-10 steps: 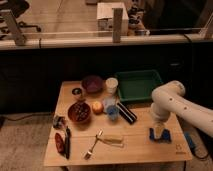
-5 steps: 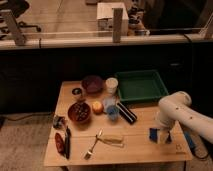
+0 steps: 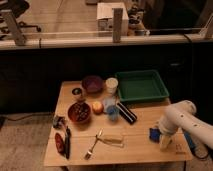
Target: Place sponge in tray
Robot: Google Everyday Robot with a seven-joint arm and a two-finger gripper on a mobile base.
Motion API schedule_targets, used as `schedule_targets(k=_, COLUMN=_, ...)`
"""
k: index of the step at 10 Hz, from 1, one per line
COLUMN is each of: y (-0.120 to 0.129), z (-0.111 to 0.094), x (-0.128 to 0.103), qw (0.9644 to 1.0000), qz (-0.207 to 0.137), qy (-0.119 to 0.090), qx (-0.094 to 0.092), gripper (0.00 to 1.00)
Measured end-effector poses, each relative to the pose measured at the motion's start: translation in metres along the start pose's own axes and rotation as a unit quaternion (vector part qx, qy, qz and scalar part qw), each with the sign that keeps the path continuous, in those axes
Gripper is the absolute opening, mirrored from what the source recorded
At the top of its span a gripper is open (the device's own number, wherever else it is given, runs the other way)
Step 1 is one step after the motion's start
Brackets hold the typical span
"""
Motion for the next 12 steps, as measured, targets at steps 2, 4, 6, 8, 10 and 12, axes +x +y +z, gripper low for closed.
schedule_targets(k=2, y=-0.002, z=0.008, x=0.009, qw=0.9999, qz=0.008, qy=-0.006, qx=-0.004, gripper=0.66)
schedule_targets(k=4, y=-0.003, z=0.009, x=0.012, qw=0.9999, qz=0.012, qy=-0.009, qx=-0.005, gripper=0.41)
schedule_targets(k=6, y=-0.003, z=0.003, x=0.014, qw=0.9999, qz=0.013, qy=-0.008, qx=-0.004, gripper=0.17)
schedule_targets(k=8, y=-0.001, z=0.0, x=0.014, qw=0.9999, qz=0.012, qy=-0.007, qx=-0.007, gripper=0.02)
schedule_targets(k=10, y=0.0, z=-0.002, x=0.015, qw=0.9999, qz=0.012, qy=-0.006, qx=-0.008, gripper=0.0)
schedule_targets(k=12, y=0.002, z=-0.008, x=0.014, qw=0.9999, qz=0.009, qy=-0.004, qx=-0.003, gripper=0.0)
